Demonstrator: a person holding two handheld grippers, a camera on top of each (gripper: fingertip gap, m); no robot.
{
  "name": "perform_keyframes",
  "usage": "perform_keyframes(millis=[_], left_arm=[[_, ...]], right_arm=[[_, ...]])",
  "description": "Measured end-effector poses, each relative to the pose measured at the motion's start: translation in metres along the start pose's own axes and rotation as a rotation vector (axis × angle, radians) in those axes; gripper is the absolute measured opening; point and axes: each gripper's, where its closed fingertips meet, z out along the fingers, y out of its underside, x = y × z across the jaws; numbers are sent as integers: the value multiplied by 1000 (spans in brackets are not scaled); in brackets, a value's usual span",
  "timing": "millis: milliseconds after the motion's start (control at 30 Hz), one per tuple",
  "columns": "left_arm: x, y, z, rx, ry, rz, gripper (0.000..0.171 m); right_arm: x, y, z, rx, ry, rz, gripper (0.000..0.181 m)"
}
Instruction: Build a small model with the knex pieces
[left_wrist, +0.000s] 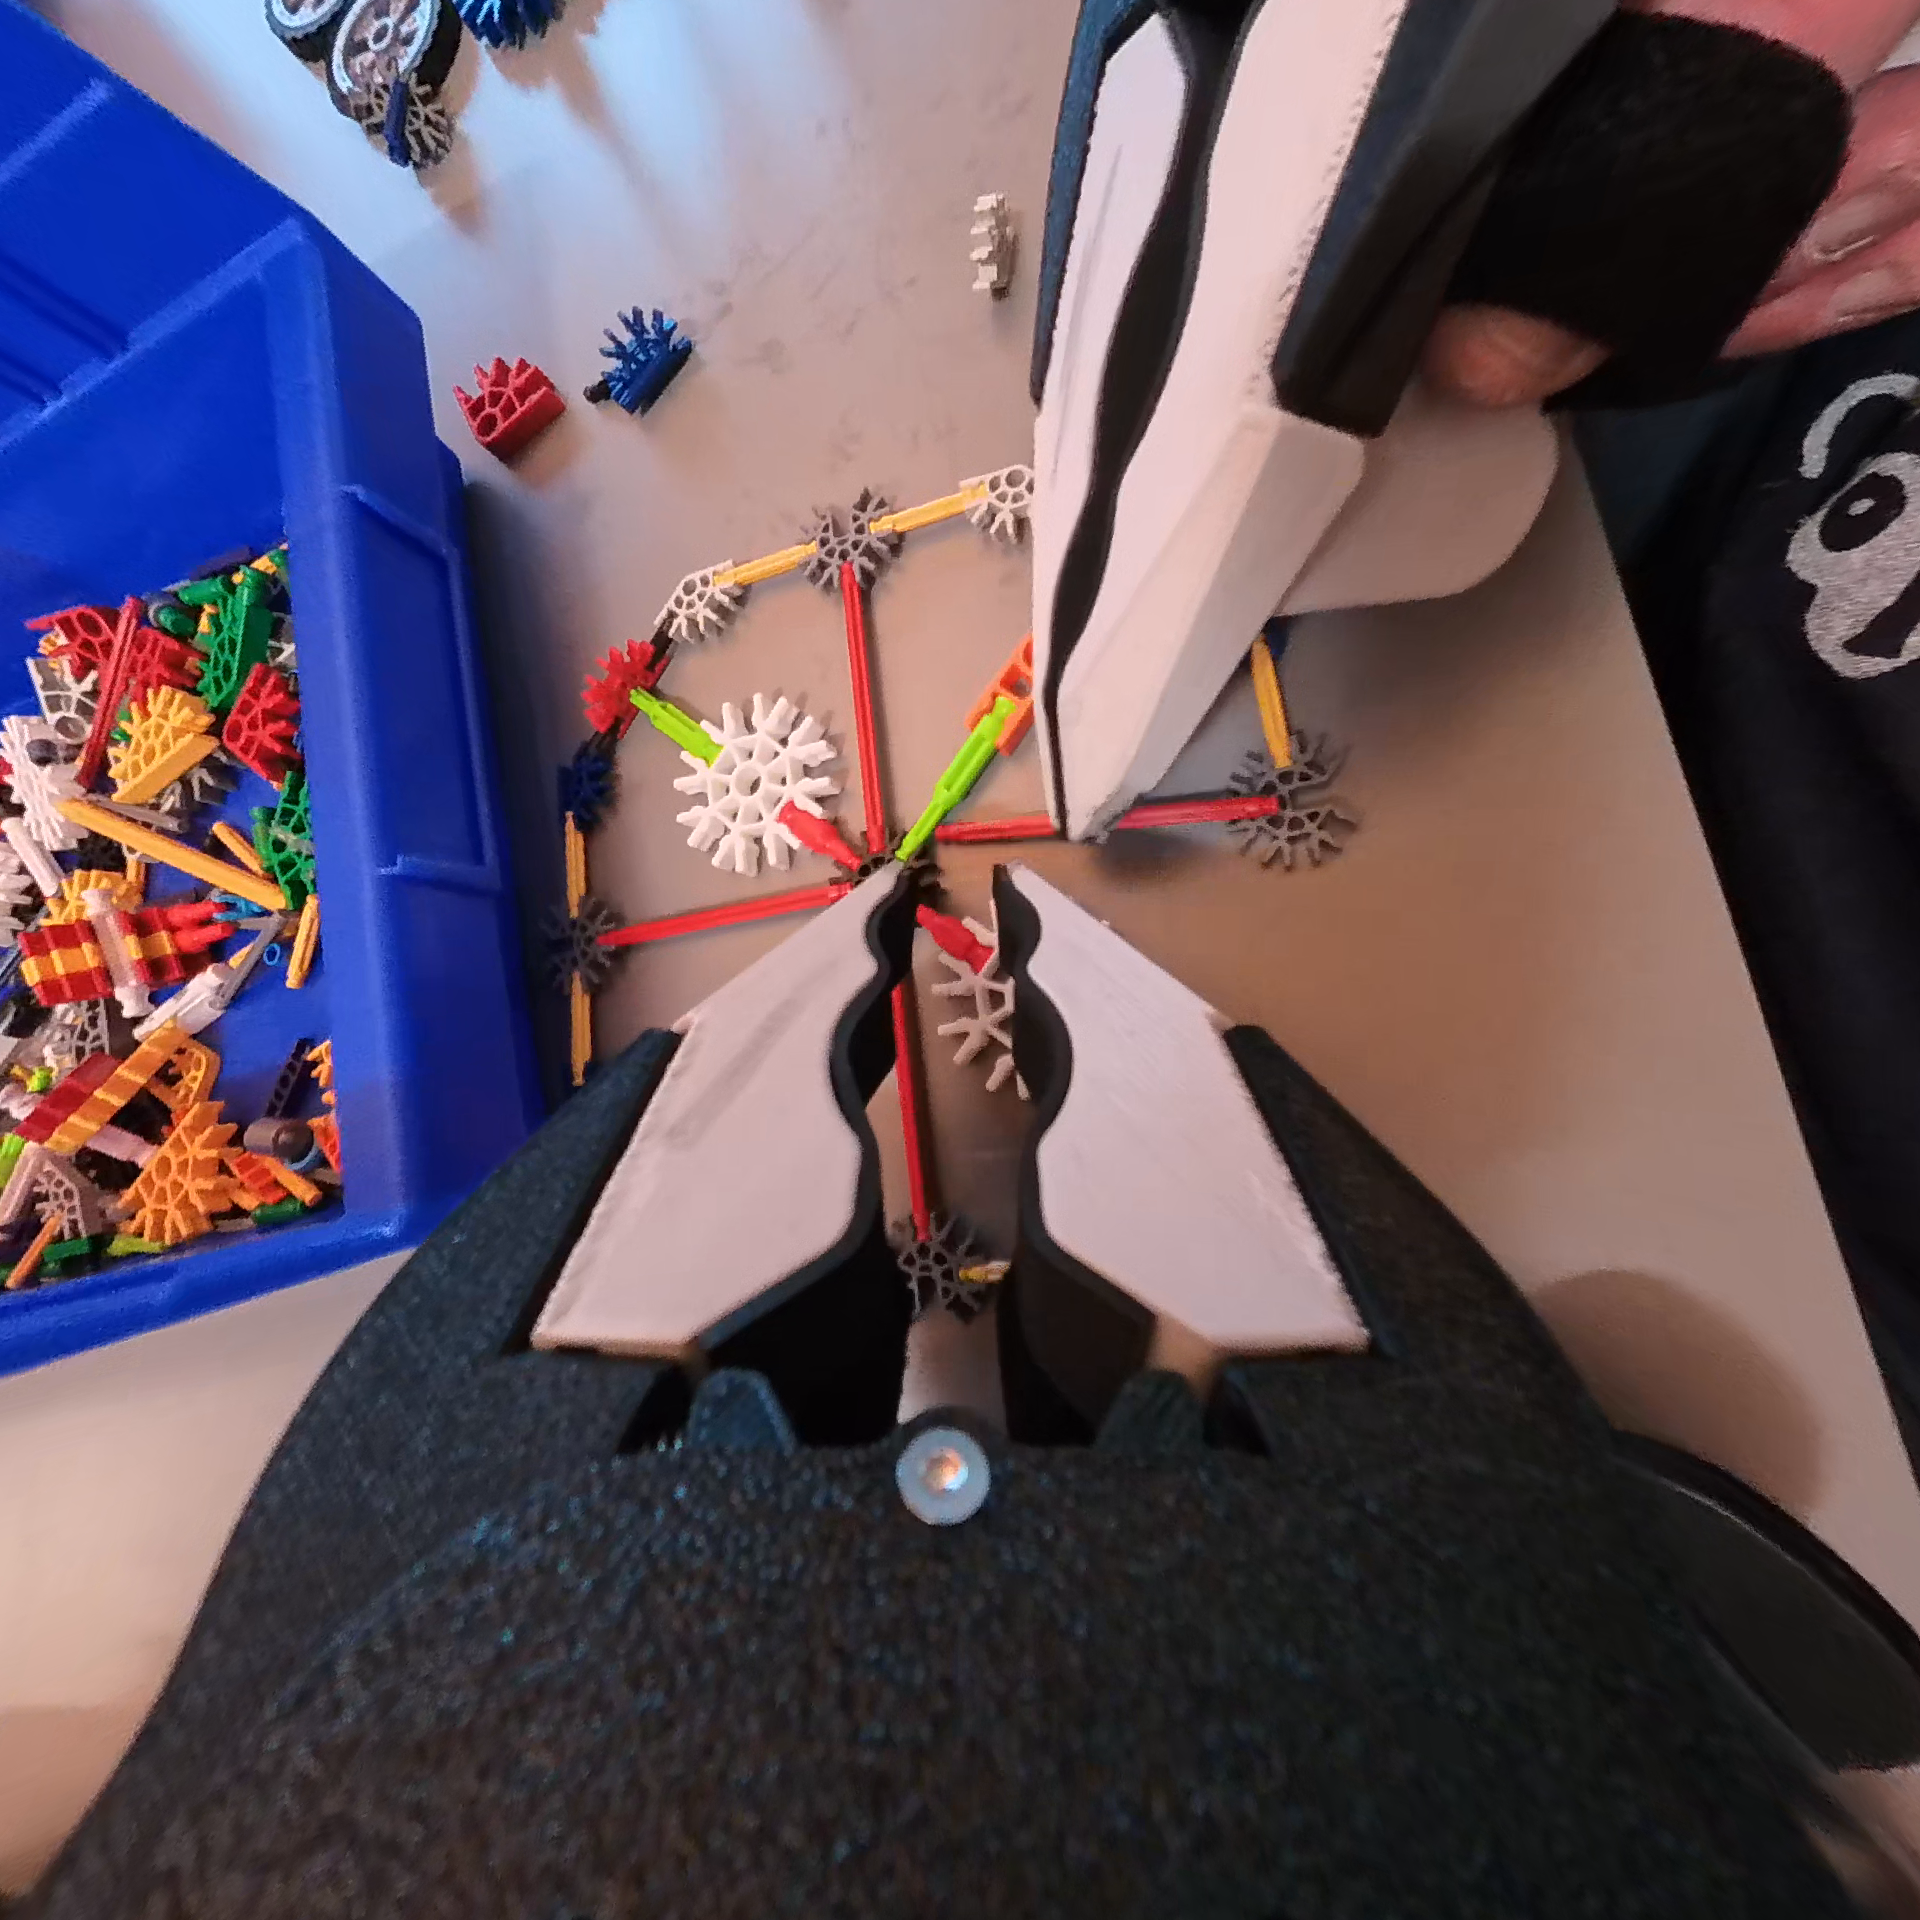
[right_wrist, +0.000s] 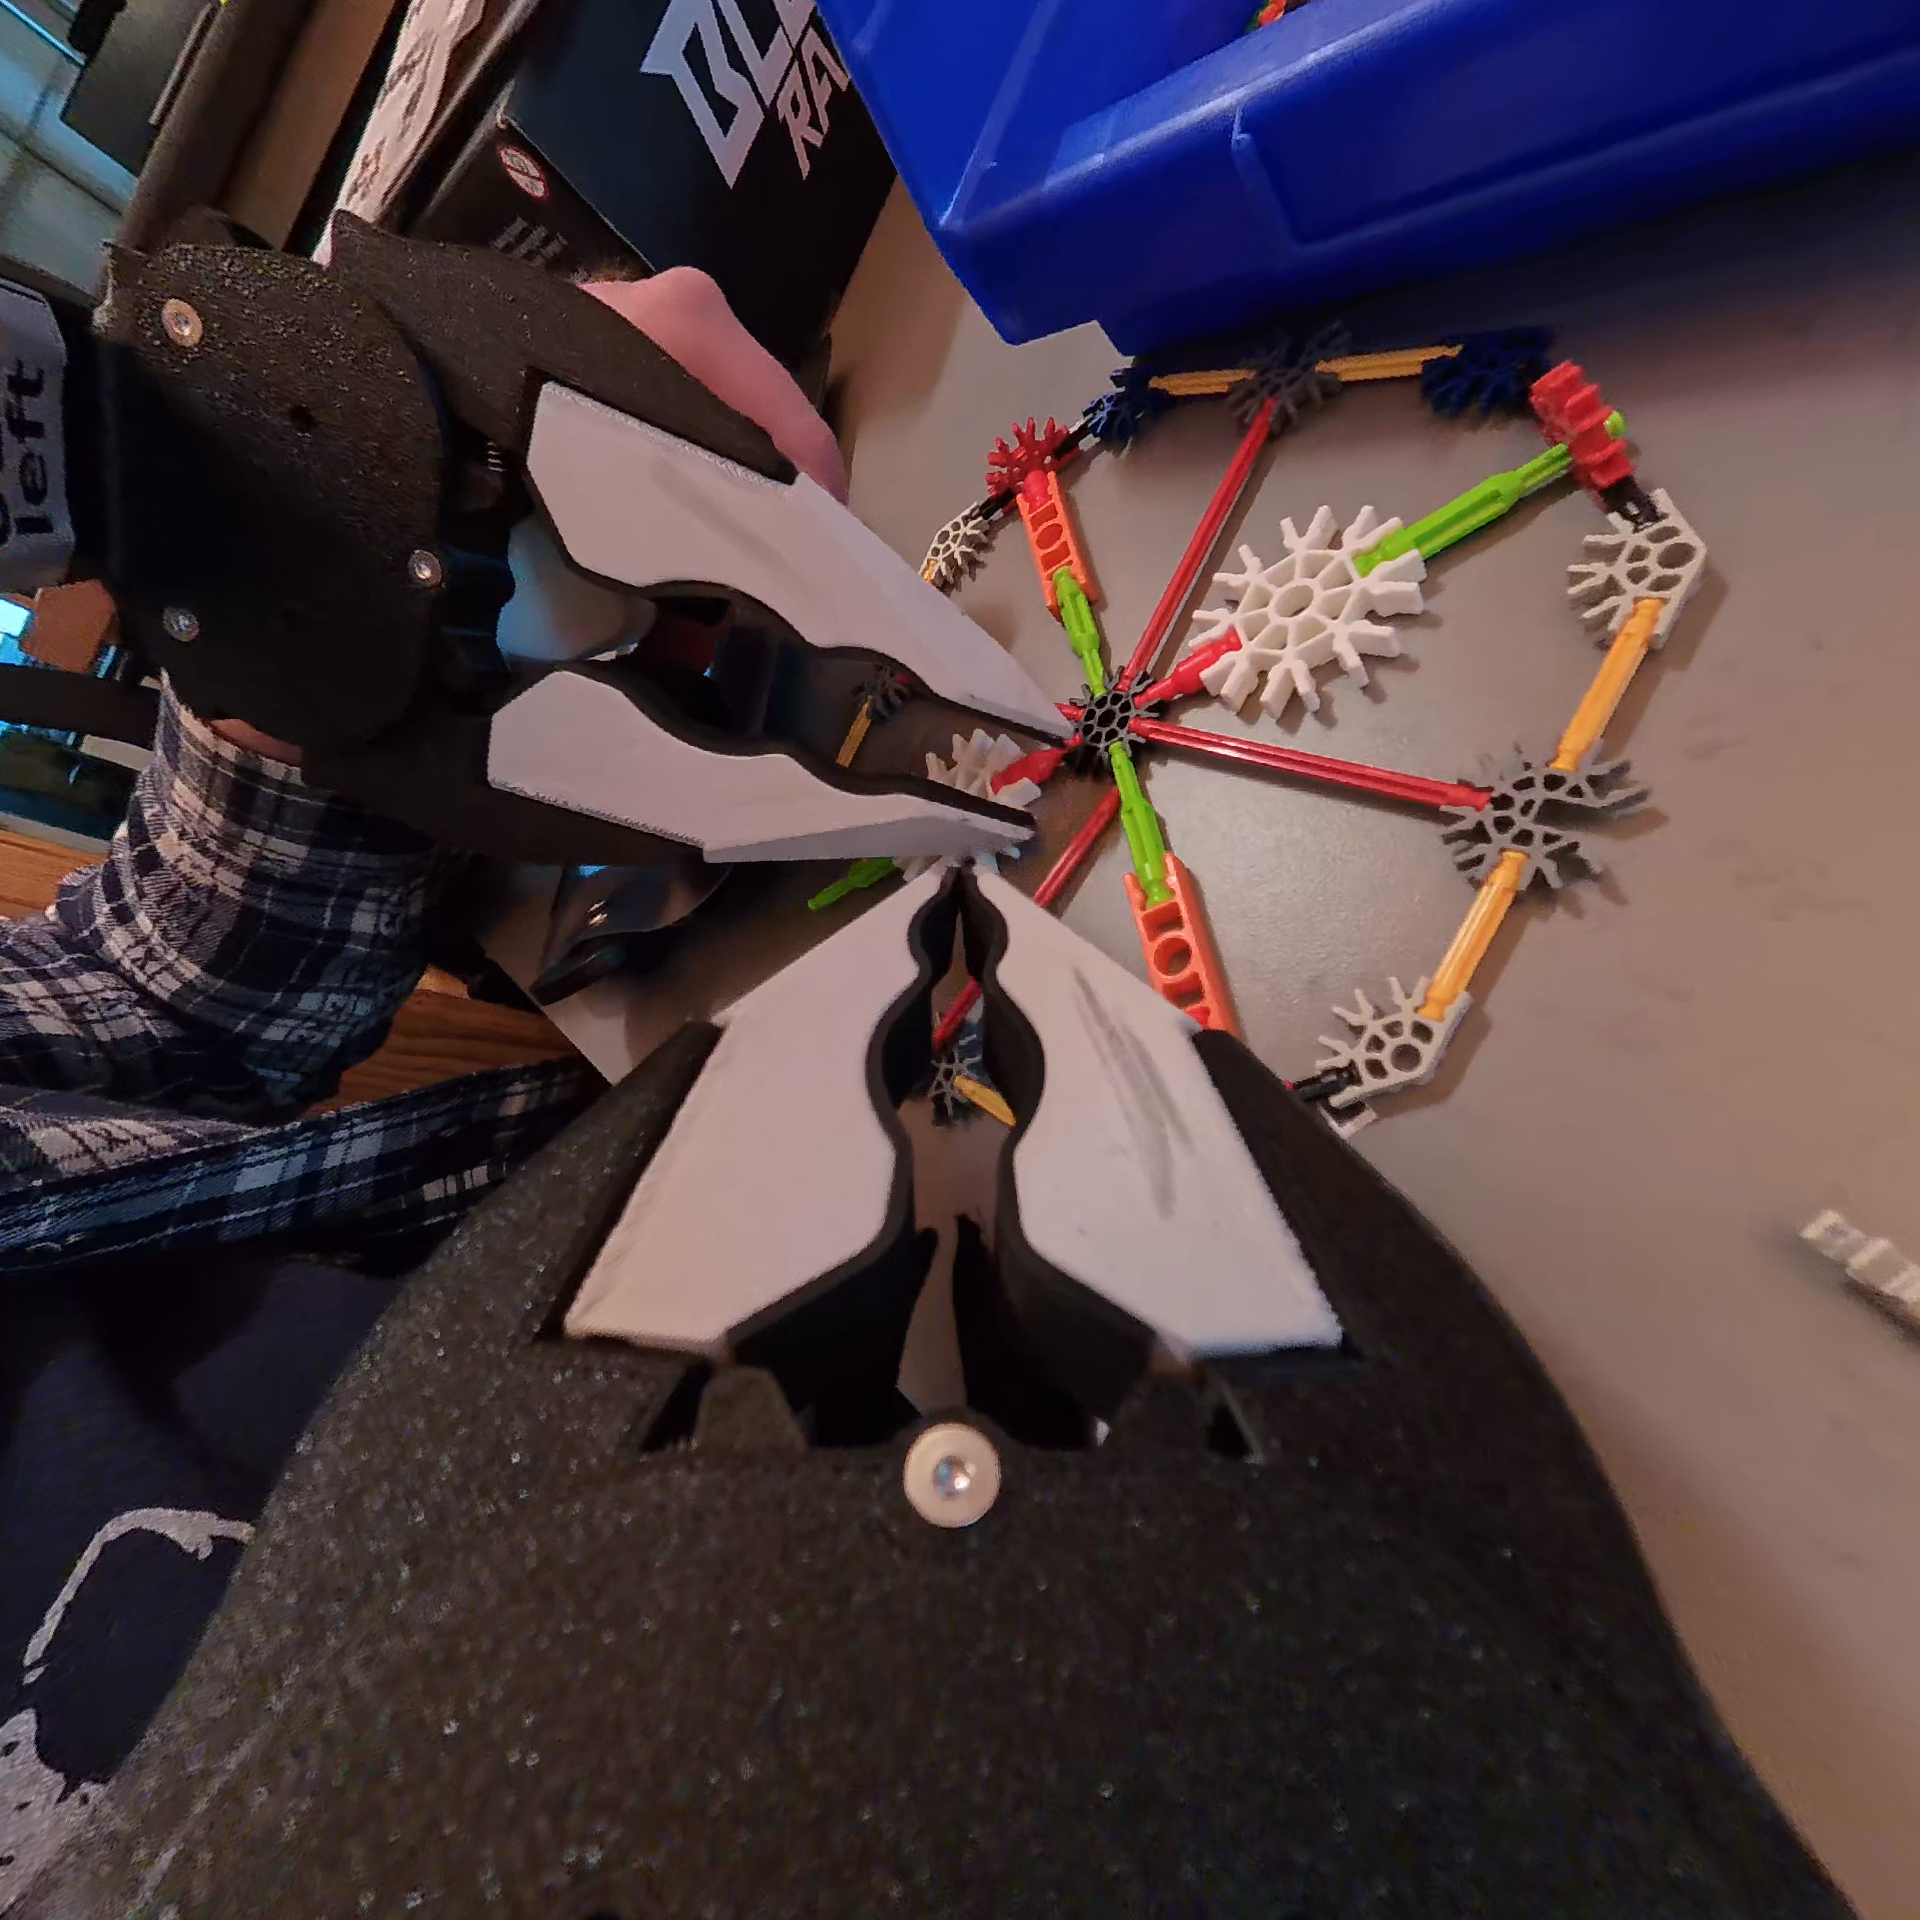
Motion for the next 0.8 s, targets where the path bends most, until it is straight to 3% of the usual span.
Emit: perform_keyframes(millis=[167, 300, 367, 467, 633, 800], left_arm=[[-3, 1, -2, -14, -14, 10, 14], [-9, 2, -9, -24, -36, 17, 14], [-11, 1, -13, -24, -43, 22, 14], [-12, 3, -17, -28, -50, 34, 14], [-7, 14, -21, -65, -27, 39, 14], [4, 18, -19, -109, 25, 58, 12]], right_arm=[[0, -1, -1, -2, -6, -3, 0], [-2, 3, -2, -70, 53, -132, 4], [-2, 7, -1, -114, 102, -209, 14], [0, 4, -4, -120, 158, -282, 14], [7, 14, -2, -173, 201, -308, 25], [13, 13, -1, -197, 274, -401, 12]])
